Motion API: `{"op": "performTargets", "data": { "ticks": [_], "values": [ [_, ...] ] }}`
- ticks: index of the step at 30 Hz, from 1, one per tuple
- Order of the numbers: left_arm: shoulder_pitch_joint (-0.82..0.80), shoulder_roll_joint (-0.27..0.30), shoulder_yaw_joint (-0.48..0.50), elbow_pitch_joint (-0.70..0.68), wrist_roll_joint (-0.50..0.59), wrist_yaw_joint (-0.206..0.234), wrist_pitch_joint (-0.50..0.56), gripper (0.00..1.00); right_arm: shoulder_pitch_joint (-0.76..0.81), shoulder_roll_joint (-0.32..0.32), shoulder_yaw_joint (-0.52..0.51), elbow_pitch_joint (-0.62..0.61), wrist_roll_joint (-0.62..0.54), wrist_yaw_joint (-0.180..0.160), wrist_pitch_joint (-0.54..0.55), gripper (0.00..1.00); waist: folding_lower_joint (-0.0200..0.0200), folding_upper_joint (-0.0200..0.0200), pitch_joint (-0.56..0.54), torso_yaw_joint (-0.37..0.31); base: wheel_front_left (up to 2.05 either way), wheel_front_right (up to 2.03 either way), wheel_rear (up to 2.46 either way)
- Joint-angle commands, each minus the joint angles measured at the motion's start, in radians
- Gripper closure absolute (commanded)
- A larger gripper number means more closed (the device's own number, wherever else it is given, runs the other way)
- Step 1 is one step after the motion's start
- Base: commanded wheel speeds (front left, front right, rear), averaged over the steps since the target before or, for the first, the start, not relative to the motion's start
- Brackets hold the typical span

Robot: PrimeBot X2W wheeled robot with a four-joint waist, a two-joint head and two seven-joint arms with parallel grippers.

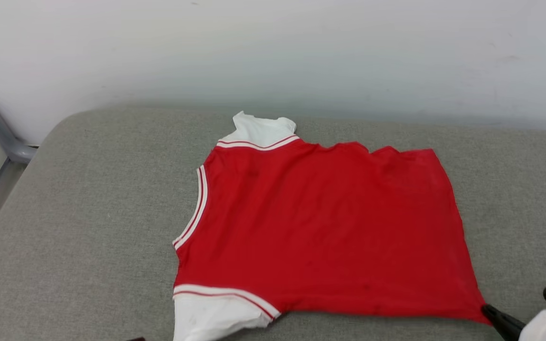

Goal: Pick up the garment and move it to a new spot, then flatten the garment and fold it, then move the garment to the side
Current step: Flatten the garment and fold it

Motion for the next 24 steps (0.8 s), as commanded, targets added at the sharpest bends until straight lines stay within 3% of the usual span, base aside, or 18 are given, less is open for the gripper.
{"op": "performTargets", "data": {
  "ticks": [1, 7, 11, 16, 24],
  "values": [
    [0.032, 0.033, -0.004, -0.038, -0.014, -0.009, 0.031, 1.0, 0.049, -0.009, -0.027, -0.042, 0.016, -0.001, 0.032, 1.0, 0.0001, -0.0001, -0.001, 0.001, 0.0, 0.0, 0.0],
    [0.104, 0.108, -0.008, -0.149, -0.071, -0.02, 0.11, 1.0, 0.18, -0.002, -0.114, -0.195, 0.031, -0.001, 0.145, 1.0, 0.0001, -0.0001, 0.002, 0.008, 0.0, 0.0, 0.0],
    [0.092, 0.13, 0.023, -0.193, -0.066, 0.008, 0.104, 1.0, 0.226, 0.026, -0.183, -0.284, 0.017, -0.001, 0.196, 1.0, 0.0001, -0.0001, 0.016, 0.014, 0.0, 0.0, 0.0],
    [0.019, 0.131, 0.05, -0.216, -0.042, 0.013, 0.11, 1.0, 0.208, 0.064, -0.237, -0.359, -0.009, -0.001, 0.245, 1.0, 0.0001, -0.0001, 0.037, 0.016, 0.0, 0.0, 0.0],
    [-0.153, 0.104, 0.068, -0.168, -0.009, -0.022, 0.133, 1.0, 0.102, 0.091, -0.262, -0.41, -0.07, -0.001, 0.297, 1.0, 0.0001, -0.0001, 0.103, 0.003, 0.0, 0.0, 0.0]
  ]
}}
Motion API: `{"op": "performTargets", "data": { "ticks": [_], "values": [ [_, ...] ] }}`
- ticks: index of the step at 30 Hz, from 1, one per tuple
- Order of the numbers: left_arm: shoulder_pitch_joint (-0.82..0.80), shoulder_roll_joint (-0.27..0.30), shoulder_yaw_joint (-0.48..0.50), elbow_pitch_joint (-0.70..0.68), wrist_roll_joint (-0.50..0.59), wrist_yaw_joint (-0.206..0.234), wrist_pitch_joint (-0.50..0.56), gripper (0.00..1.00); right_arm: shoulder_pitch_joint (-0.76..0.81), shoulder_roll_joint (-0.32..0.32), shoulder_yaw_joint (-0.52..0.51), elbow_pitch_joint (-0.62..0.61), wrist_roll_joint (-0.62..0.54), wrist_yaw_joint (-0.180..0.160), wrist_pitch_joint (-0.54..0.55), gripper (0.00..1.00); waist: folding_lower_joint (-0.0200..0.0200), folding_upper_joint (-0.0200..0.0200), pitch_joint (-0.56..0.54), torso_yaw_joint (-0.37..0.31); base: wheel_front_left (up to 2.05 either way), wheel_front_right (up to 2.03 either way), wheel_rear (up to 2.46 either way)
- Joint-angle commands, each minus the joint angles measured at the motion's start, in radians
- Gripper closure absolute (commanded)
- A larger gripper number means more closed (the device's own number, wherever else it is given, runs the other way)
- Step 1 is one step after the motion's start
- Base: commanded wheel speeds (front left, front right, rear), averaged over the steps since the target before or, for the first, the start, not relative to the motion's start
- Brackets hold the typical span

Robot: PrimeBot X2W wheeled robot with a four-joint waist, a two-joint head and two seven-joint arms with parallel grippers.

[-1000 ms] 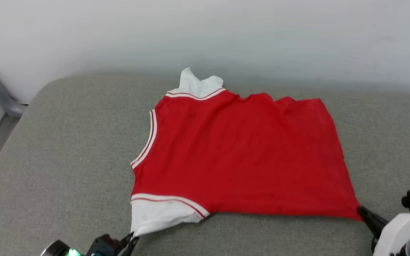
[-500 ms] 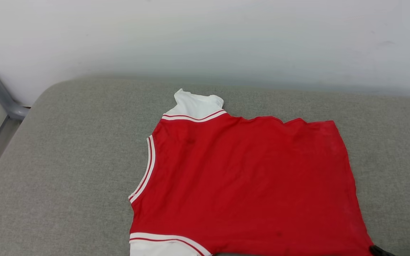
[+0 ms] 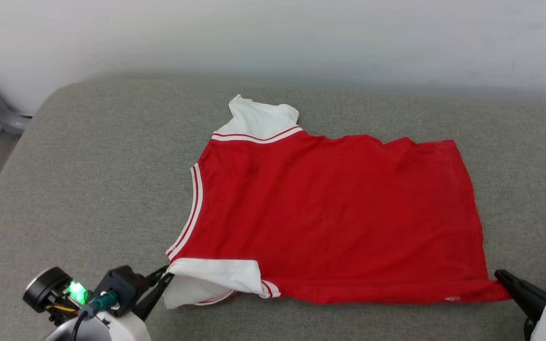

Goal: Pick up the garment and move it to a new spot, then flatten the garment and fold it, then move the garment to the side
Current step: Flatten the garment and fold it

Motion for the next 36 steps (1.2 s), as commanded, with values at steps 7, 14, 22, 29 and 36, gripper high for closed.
{"op": "performTargets", "data": {
  "ticks": [7, 14, 22, 29, 36],
  "values": [
    [-0.147, -0.031, -0.002, 0.091, 0.021, -0.051, 0.013, 1.0, -0.132, 0.016, 0.007, 0.03, -0.05, -0.001, 0.015, 1.0, -0.0001, 0.0, 0.08, -0.023, 0.0, 0.0, 0.0],
    [-0.239, -0.058, -0.013, 0.182, 0.022, -0.081, 0.014, 1.0, -0.215, 0.02, 0.025, 0.077, -0.071, -0.001, 0.009, 1.0, -0.0001, 0.0, 0.137, -0.034, 0.0, 0.0, 0.0],
    [-0.342, -0.101, -0.028, 0.315, 0.022, -0.106, 0.001, 1.0, -0.303, 0.008, 0.081, 0.151, -0.103, -0.001, -0.013, 1.0, -0.0001, 0.0, 0.189, -0.046, 0.0, 0.0, 0.0],
    [-0.4, -0.127, -0.077, 0.419, 0.023, -0.126, -0.001, 1.0, -0.359, -0.001, 0.119, 0.197, -0.129, -0.001, -0.044, 1.0, -0.0001, 0.0, 0.217, -0.051, 0.0, 0.0, 0.0],
    [-0.433, -0.176, -0.1, 0.525, 0.012, -0.125, -0.031, 0.09, -0.388, 0.004, 0.135, 0.245, -0.144, -0.001, -0.067, 0.0, -0.0001, 0.0, 0.212, -0.045, 0.0, 0.0, 0.0]
  ]
}}
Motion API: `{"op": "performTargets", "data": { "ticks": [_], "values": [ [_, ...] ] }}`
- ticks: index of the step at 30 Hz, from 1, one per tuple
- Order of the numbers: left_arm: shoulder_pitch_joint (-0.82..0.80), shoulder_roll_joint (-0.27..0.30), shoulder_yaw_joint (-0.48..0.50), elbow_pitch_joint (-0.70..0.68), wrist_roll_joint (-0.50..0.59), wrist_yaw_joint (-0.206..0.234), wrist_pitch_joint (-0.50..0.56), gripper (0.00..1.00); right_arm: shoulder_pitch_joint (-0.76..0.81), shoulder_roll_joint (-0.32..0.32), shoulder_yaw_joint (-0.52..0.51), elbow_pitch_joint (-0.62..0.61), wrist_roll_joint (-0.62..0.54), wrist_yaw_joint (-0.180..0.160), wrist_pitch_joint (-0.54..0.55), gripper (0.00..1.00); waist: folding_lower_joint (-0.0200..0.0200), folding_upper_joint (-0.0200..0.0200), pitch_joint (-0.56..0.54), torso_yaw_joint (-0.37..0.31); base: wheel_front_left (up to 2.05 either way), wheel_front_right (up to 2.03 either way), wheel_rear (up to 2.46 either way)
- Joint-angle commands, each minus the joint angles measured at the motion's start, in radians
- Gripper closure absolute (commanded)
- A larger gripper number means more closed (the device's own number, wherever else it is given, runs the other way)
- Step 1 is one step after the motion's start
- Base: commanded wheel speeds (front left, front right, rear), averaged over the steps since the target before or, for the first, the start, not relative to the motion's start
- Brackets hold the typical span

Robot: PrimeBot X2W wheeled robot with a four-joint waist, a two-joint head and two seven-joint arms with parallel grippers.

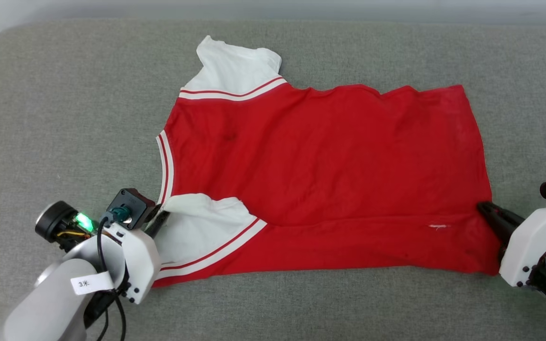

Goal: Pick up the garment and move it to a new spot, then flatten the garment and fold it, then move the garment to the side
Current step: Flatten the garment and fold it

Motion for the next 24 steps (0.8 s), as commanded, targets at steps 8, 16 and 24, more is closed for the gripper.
{"op": "performTargets", "data": {
  "ticks": [8, 16, 24],
  "values": [
    [0.03, -0.075, 0.079, 0.051, -0.085, 0.11, -0.053, 0.0, 0.002, 0.014, -0.01, -0.012, -0.016, -0.001, -0.042, 0.0, -0.0001, 0.0, -0.078, 0.011, 0.0, 0.0, 0.0],
    [0.163, -0.112, 0.165, -0.067, -0.207, 0.256, 0.006, 0.0, 0.081, 0.055, -0.036, -0.139, -0.074, -0.001, 0.101, 0.0, -0.0001, 0.0, -0.173, 0.008, 0.0, 0.0, 0.0],
    [0.344, -0.055, 0.171, -0.264, -0.249, 0.388, 0.148, 0.0, 0.195, 0.161, -0.117, -0.334, -0.186, -0.001, 0.292, 0.0, -0.0001, 0.0, -0.199, -0.016, 0.0, 0.0, 0.0]
  ]
}}
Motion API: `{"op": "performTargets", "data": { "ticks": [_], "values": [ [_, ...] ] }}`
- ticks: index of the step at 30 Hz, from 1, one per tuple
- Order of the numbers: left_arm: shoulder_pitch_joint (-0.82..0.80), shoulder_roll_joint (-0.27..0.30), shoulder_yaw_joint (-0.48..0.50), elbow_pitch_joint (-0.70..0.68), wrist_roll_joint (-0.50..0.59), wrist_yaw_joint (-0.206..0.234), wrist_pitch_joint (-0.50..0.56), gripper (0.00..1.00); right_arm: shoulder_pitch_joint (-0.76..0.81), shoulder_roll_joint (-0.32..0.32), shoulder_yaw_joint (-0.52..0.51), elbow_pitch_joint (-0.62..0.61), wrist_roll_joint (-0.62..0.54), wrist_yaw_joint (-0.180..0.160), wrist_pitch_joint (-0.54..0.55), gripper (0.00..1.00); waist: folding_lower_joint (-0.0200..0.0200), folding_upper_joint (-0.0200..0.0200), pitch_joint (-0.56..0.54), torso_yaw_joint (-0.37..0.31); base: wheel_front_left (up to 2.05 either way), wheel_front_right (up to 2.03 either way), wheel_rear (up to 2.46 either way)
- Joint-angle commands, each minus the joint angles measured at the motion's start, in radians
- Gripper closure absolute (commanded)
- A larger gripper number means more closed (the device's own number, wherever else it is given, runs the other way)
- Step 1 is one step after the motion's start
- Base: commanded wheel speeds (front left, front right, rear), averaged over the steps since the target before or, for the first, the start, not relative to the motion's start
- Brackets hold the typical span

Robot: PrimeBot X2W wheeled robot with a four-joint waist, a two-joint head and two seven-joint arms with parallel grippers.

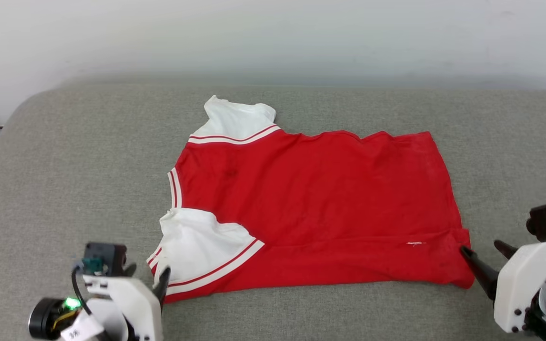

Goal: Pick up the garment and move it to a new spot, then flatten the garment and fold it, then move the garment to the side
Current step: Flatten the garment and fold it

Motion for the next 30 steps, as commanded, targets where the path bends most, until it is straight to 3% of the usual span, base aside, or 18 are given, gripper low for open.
{"op": "performTargets", "data": {
  "ticks": [1, 6, 13, 27, 28, 29, 30],
  "values": [
    [0.04, 0.027, -0.009, -0.039, 0.014, 0.029, 0.034, 0.0, 0.024, 0.024, -0.012, -0.034, -0.035, -0.001, 0.027, 0.0, 0.0002, -0.0001, 0.006, -0.008, 0.0, 0.0, 0.0],
    [0.103, 0.051, -0.021, -0.138, 0.015, 0.09, 0.096, 0.0, 0.071, 0.099, -0.055, -0.096, -0.098, -0.001, 0.079, 0.0, 0.0002, -0.0001, 0.029, -0.017, 0.0, 0.0, 0.0],
    [0.102, 0.067, -0.024, -0.151, 0.05, 0.134, 0.107, 0.0, 0.069, 0.125, -0.051, -0.12, -0.154, -0.001, 0.08, 0.0, 0.0002, -0.0001, 0.076, -0.03, 0.0, 0.0, 0.0],
    [0.069, 0.046, -0.04, -0.059, 0.045, 0.121, 0.111, 0.0, 0.044, 0.129, -0.039, -0.119, -0.133, -0.001, 0.056, 0.0, 0.0002, -0.0001, 0.141, -0.04, 0.0, 0.0, 0.0],
    [0.069, 0.042, -0.042, -0.048, 0.039, 0.117, 0.112, 0.03, 0.043, 0.131, -0.036, -0.115, -0.136, -0.001, 0.052, 0.0, 0.0002, -0.0001, 0.143, -0.04, 0.0, 0.0, 0.0],
    [0.069, 0.038, -0.044, -0.035, 0.035, 0.112, 0.115, 0.16, 0.042, 0.135, -0.033, -0.114, -0.135, -0.001, 0.05, 0.0, 0.0002, -0.0001, 0.146, -0.041, 0.0, 0.0, 0.0],
    [0.069, 0.033, -0.046, -0.021, 0.026, 0.107, 0.119, 0.41, 0.041, 0.138, -0.032, -0.11, -0.134, -0.001, 0.046, 0.0, 0.0002, -0.0001, 0.148, -0.041, 0.0, 0.0, 0.0]
  ]
}}
